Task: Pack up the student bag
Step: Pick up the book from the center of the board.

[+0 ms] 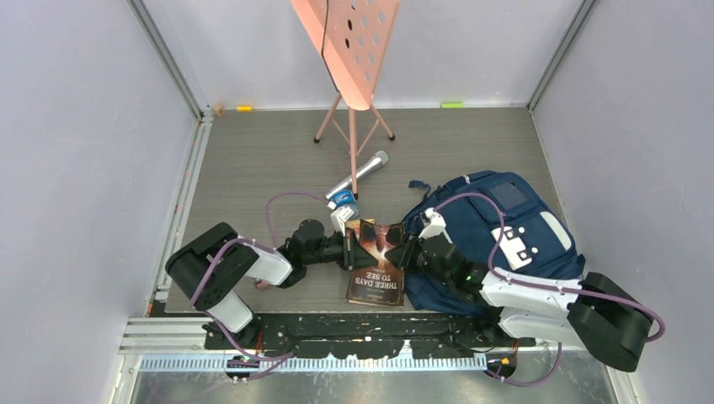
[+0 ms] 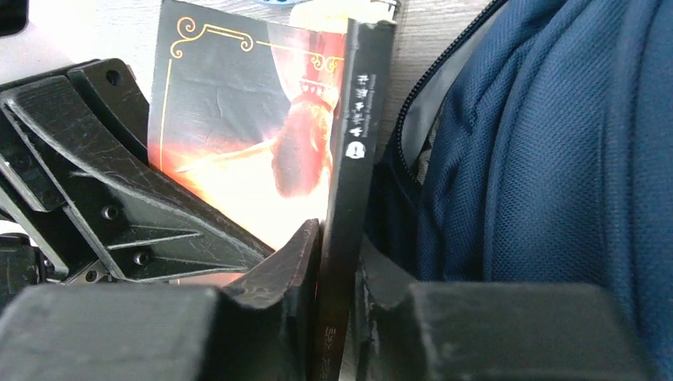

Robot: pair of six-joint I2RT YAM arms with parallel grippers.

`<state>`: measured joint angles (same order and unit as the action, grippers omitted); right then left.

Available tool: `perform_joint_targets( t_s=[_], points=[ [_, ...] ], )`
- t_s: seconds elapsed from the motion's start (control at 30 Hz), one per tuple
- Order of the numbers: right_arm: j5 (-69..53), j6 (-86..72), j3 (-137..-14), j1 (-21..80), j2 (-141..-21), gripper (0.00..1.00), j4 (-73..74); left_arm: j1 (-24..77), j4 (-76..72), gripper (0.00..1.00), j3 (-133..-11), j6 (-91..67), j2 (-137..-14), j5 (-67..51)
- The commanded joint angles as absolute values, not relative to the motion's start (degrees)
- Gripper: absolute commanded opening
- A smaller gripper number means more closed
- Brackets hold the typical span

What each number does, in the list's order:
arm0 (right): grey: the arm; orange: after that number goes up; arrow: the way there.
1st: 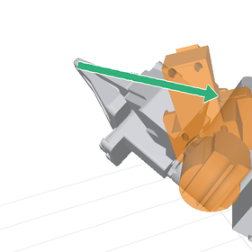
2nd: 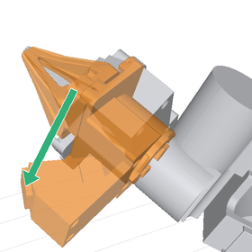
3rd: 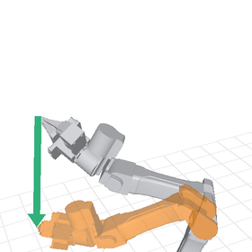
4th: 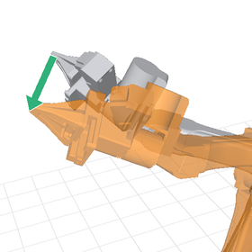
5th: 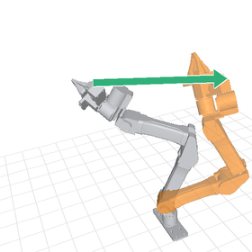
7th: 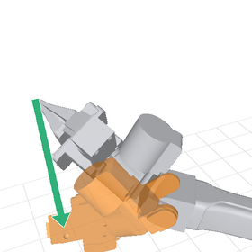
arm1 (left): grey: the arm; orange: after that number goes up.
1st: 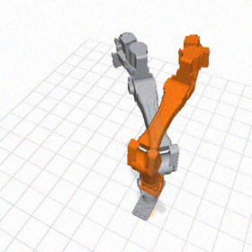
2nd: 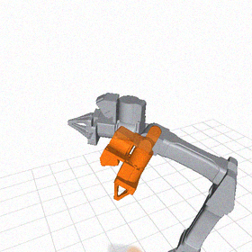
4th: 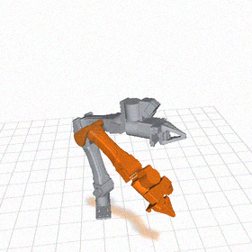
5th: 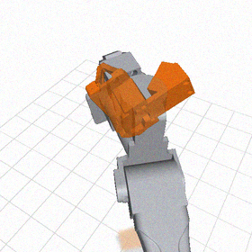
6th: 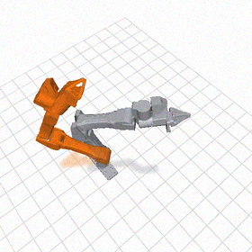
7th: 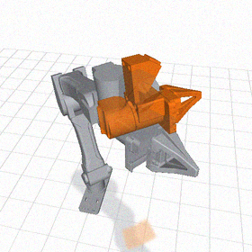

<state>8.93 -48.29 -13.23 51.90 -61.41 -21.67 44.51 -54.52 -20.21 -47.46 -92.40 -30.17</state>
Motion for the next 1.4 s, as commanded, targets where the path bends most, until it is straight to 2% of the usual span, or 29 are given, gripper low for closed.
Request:
perform_joint_targets(
  t_s=[0.0,0.07,0.1,0.2,0.3,0.43,0.53,0.73,1.03,1.17,1.27,1.37],
  points=[
    [11.7,-47.3,-20.0,52.5,-55.2,0.2,-14.8,45.0,-52.5,0.06,-20.7,-44.7,-86.1,-30.3],
    [15.0,-46.8,-21.7,52.5,-50.8,0.11,-6.6,45.0,-45.8,0.2,-21.7,-43.1,-82.1,-28.9],
    [15.6,-46.1,-22.2,52.5,-47.9,0.06,-4.5,45.0,-42.4,0.3,-22.4,-42.3,-79.7,-28.2],
    [17.0,-44.0,-24.5,52.5,-42.5,0.02,4.0,45.0,-30.4,0.58,-25.0,-38.7,-72.0,-25.6],
    [15.8,-42.2,-27.8,52.5,-38.3,0.01,8.2,45.0,-17.6,0.78,-28.2,-34.6,-63.3,-22.2],
    [11.0,-40.5,-31.9,52.5,-35.8,0.01,10.0,45.0,-7.5,0.94,-30.7,-32.3,-54.1,-18.8],
    [5.6,-39.5,-34.5,52.5,-34.6,0.01,8.5,44.9,-3.4,0.99,-32.2,-32.0,-48.7,-18.5],
    [-3.7,-39.2,-40.0,52.5,-33.7,0.01,2.7,45.0,-2.5,1.0,-33.7,-35.4,-42.1,-21.3],
    [-13.0,-38.8,-45.7,52.5,-36.5,0.01,-6.1,44.9,-11.0,0.98,-35.0,-40.9,-42.3,-28.8],
    [-13.5,-38.4,-45.7,52.5,-37.4,0.01,-7.2,44.9,-18.8,0.69,-33.9,-44.7,-42.8,-33.4],
    [-12.2,-38.3,-44.4,52.5,-37.2,0.01,-8.5,44.9,-23.6,0.61,-32.0,-47.3,-42.2,-34.1],
    [-11.2,-38.9,-43.3,52.5,-37.0,0.01,-9.9,45.0,-24.7,0.37,-30.7,-48.2,-41.4,-33.5]
  ],
)
